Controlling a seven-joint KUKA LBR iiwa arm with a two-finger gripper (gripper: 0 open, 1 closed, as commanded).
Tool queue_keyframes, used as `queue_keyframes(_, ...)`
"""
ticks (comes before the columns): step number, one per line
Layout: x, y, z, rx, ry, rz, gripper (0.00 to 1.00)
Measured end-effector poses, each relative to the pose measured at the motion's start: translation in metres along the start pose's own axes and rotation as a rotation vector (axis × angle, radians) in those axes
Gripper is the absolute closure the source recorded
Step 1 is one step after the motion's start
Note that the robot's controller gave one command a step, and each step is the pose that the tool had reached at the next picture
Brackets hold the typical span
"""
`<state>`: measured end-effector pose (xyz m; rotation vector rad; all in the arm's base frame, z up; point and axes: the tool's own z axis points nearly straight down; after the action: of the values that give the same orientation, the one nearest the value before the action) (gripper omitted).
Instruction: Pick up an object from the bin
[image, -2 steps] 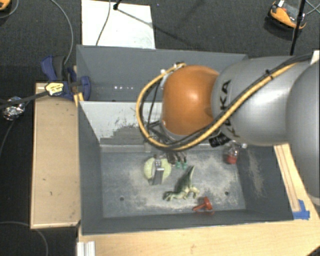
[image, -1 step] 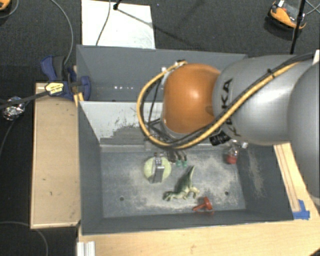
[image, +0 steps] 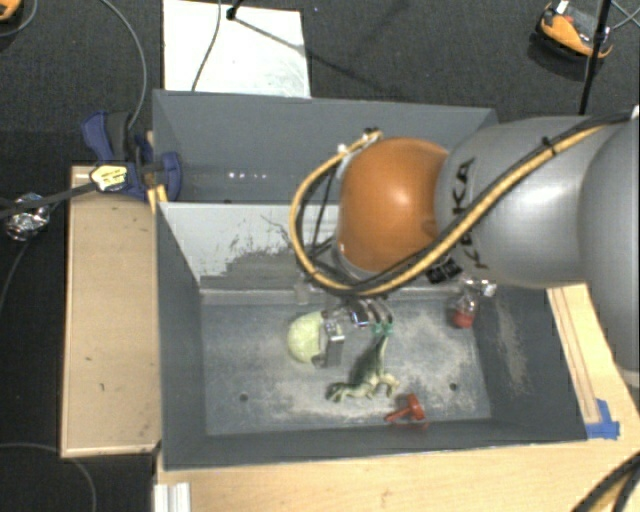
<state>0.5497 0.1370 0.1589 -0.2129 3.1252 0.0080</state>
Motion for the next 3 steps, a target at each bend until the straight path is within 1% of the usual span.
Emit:
queue_keyframes(1, 0.008, -0.024, 0.032, 0.005, 0.011, -0.121, 0.0)
queue_keyframes(2, -0.006, -0.042, 0.052, 0.0, 0.003, 0.126, 0.0)
queue_keyframes(3, -0.013, -0.04, 0.075, 0.004, 0.006, 0.048, 0.0)
